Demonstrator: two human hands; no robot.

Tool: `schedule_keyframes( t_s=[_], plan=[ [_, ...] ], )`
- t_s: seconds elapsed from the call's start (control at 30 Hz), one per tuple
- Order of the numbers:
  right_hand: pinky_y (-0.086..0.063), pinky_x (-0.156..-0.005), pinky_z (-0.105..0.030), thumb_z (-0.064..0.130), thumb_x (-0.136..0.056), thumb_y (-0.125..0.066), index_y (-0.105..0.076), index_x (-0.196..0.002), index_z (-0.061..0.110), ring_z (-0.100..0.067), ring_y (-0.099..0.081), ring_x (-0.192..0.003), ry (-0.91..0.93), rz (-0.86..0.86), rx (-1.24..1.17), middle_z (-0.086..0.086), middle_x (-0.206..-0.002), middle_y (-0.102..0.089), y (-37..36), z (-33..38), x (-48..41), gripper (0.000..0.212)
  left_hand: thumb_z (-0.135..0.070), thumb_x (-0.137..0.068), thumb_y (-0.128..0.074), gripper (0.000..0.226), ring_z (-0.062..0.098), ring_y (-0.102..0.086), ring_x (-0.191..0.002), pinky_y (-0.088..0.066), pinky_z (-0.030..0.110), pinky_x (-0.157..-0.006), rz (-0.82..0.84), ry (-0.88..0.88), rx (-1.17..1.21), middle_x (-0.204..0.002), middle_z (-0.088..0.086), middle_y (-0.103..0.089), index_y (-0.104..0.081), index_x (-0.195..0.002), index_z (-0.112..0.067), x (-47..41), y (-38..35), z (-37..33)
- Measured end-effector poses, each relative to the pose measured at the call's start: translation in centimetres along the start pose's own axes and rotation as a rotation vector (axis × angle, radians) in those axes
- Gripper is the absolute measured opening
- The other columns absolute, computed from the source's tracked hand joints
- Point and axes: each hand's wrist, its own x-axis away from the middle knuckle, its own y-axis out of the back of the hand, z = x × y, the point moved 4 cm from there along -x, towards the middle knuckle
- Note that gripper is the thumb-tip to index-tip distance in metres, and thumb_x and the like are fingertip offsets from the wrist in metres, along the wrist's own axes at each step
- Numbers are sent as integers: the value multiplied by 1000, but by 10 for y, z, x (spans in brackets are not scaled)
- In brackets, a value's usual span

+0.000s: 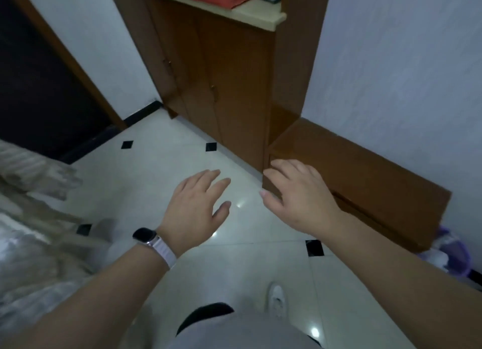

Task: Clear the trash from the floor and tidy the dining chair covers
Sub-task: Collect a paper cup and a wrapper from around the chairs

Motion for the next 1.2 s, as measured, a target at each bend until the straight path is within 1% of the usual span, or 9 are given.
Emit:
schedule_keyframes(
  t_s=[0.07, 0.17, 0.33, 0.5, 0.67, 0.8, 0.97, 1.1, 1.2],
  plan=[
    [-33, -104, -40, 51, -97, -36, -53, -134, 22, -21, -40, -129, 22, 21, -24, 1, -142, -48, 2, -2, -26, 50, -44, -89, -46, 51, 32, -53, -125, -42, 45, -102, 0, 75, -12, -136, 11, -58, -61, -130, -17, -5, 7, 12],
    [-32, -105, -39, 52, -97, -36, -51, -136, 24, -19, -38, -130, 59, 4, -63, 3, -143, -46, 3, 2, -63, 50, -43, -89, -47, 50, 32, -54, -124, -43, 44, -101, -36, 147, -35, -135, 10, -59, -62, -128, -16, -11, 14, 36],
    [-29, -108, -38, 51, -98, -40, -49, -138, 26, -16, -34, -134, 121, 33, -56, 6, -146, -43, -7, 16, -135, 48, -44, -88, -48, 49, 30, -54, -124, -43, 43, -99, -71, 313, -53, -134, 7, -59, -62, -128, -19, -19, 18, 92],
    [-34, -104, -37, 51, -97, -44, -54, -132, 27, -14, -38, -129, 193, 20, -27, 7, -141, -48, -25, 51, -209, 44, -38, -88, -53, 44, 30, -56, -121, -43, 41, -97, -186, 335, -46, -131, 8, -61, -64, -124, -17, -36, 17, 163],
    [-32, -106, -37, 53, -96, -42, -54, -132, 30, -13, -37, -131, 235, 18, 58, 9, -141, -47, -44, 100, -300, 45, -38, -90, -52, 45, 31, -53, -124, -42, 43, -101, -258, 353, -27, -133, 10, -59, -62, -127, -15, -71, 18, 258],
    [-32, -107, -39, 53, -96, -39, -52, -134, 28, -15, -35, -133, 314, 34, 101, 7, -144, -46, -57, 156, -381, 47, -40, -90, -49, 46, 31, -53, -125, -43, 45, -99, -284, 380, -22, -133, 11, -59, -61, -128, -15, -90, 31, 344],
    [-32, -106, -38, 54, -96, -40, -50, -135, 26, -17, -36, -133, 390, 43, 100, 4, -144, -45, -74, 223, -461, 49, -39, -90, -52, 45, 32, -52, -125, -42, 44, -99, -279, 445, -55, -134, 10, -57, -61, -128, -16, -98, 51, 438],
    [-29, -109, -37, 56, -96, -37, -46, -138, 28, -15, -33, -135, 419, 95, 93, 7, -146, -42, -96, 250, -518, 51, -38, -90, -55, 45, 33, -52, -124, -43, 46, -99, -284, 506, -75, -136, 11, -56, -59, -129, -16, -110, 54, 492],
    [-28, -110, -39, 56, -96, -34, -44, -140, 29, -15, -31, -137, 477, 157, 69, 7, -148, -39, -117, 265, -570, 52, -35, -89, -58, 43, 33, -53, -122, -44, 45, -97, -300, 524, -103, -133, 12, -58, -61, -126, -14, -127, 51, 523]
  ],
)
